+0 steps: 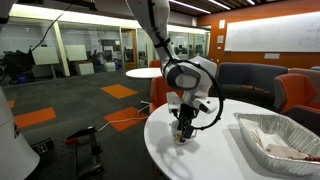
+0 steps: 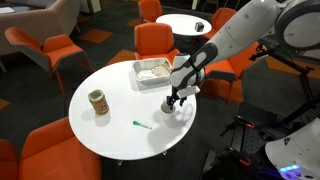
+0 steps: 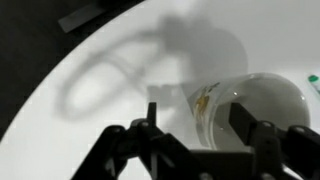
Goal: Move the cup to the left
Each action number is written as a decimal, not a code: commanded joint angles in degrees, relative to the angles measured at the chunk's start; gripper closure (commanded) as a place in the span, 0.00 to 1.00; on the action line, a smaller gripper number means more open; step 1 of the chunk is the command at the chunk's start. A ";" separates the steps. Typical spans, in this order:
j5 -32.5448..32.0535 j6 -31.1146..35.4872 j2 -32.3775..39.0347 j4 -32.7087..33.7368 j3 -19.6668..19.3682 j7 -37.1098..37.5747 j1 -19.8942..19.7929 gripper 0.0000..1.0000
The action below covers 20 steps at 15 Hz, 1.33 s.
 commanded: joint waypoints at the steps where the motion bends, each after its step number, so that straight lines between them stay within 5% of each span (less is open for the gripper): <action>1: -1.49 -0.72 1.28 2.32 0.09 2.89 0.05 0.52; 7: -2.78 -0.72 1.51 2.91 -0.34 4.02 1.04 0.98; 14: -2.28 -1.26 -0.93 2.35 0.54 3.20 0.57 0.97; 20: -2.01 -5.13 0.44 11.74 1.15 3.93 0.05 0.97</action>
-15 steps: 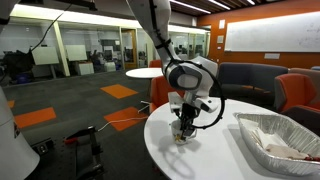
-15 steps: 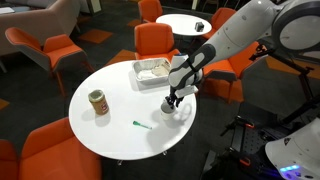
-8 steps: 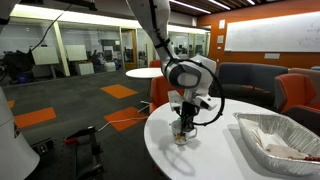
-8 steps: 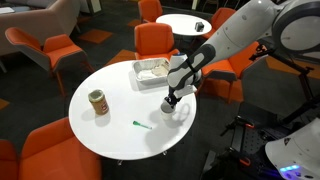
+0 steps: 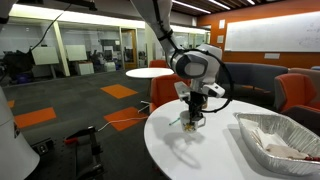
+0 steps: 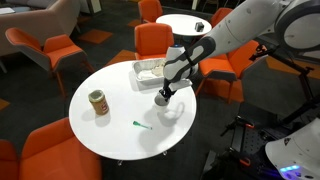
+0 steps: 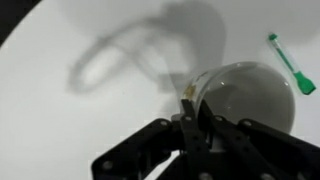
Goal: Move the cup to the left
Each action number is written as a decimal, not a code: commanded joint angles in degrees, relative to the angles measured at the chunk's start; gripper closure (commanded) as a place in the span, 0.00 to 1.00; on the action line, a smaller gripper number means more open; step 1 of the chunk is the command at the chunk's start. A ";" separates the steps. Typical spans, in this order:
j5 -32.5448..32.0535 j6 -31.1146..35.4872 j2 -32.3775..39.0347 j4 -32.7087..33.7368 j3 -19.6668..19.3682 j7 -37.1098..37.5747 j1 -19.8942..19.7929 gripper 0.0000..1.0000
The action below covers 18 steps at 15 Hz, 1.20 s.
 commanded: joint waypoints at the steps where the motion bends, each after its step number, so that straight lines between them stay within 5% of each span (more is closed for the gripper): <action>1: 0.20 -6.79 1.53 7.23 1.95 1.71 -1.68 0.97; 10: -1.77 -17.82 14.93 28.36 0.36 8.26 -0.27 0.97; 18: -2.95 -21.70 22.25 38.83 0.12 9.70 -1.57 0.97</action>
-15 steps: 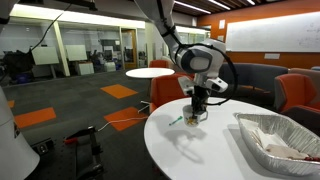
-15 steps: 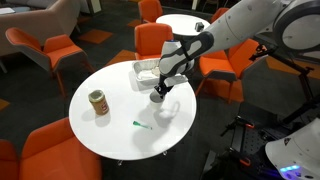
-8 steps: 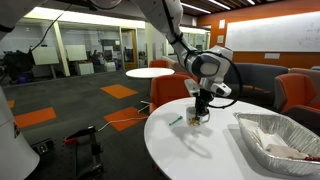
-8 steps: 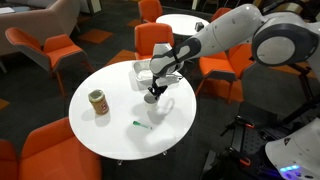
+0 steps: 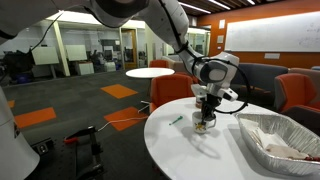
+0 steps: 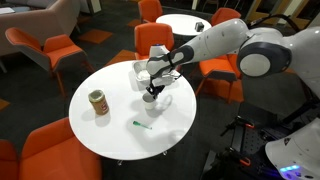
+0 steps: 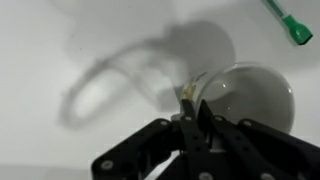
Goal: Move the cup to the left
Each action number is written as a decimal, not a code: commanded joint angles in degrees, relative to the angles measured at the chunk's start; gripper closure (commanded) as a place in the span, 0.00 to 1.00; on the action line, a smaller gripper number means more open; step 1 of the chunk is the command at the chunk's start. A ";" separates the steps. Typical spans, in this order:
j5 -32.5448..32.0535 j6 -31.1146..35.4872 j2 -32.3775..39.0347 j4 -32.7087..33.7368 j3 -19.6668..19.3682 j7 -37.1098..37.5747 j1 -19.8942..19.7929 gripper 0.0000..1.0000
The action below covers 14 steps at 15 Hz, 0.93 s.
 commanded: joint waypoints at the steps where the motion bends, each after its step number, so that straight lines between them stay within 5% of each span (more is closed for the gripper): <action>1: -0.92 -4.33 2.89 5.72 0.10 1.93 -0.82 0.97; 2: -1.10 -4.16 3.37 6.29 -0.15 2.07 -0.84 0.97; 3: -1.08 -4.24 3.70 6.86 -0.16 2.11 -1.05 0.64; 5: -1.40 -3.89 3.57 6.95 -0.46 1.79 -1.21 0.58; 12: -5.77 -2.68 -6.41 -2.98 -0.22 -6.55 -0.61 0.04; 14: -8.07 -0.78 -11.37 -8.17 -0.69 -8.89 0.41 0.00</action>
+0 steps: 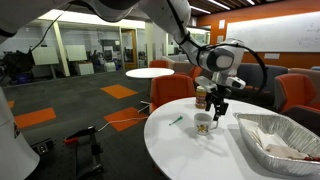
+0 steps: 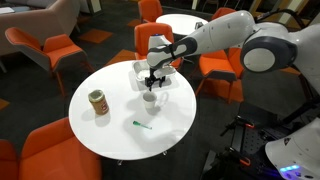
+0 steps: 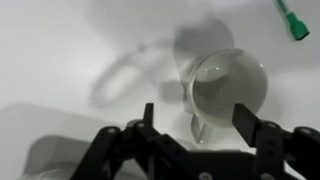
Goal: Move the cup to the left
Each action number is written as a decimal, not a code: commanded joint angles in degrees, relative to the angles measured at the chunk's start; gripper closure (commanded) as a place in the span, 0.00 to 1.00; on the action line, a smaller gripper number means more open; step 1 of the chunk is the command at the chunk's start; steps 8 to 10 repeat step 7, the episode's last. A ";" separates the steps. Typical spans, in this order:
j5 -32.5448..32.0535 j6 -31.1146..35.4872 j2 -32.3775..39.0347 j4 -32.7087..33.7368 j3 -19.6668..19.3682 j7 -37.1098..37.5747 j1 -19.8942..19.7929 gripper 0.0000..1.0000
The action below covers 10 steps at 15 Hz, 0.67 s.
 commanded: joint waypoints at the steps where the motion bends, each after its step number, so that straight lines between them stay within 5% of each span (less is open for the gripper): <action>1: -4.44 2.78 -10.61 -12.71 -0.50 -4.62 1.69 0.00; 7: -11.34 2.72 -24.33 -27.74 -0.71 -5.47 3.90 0.00; 10: -11.34 2.72 -24.33 -27.74 -0.71 -5.47 3.90 0.00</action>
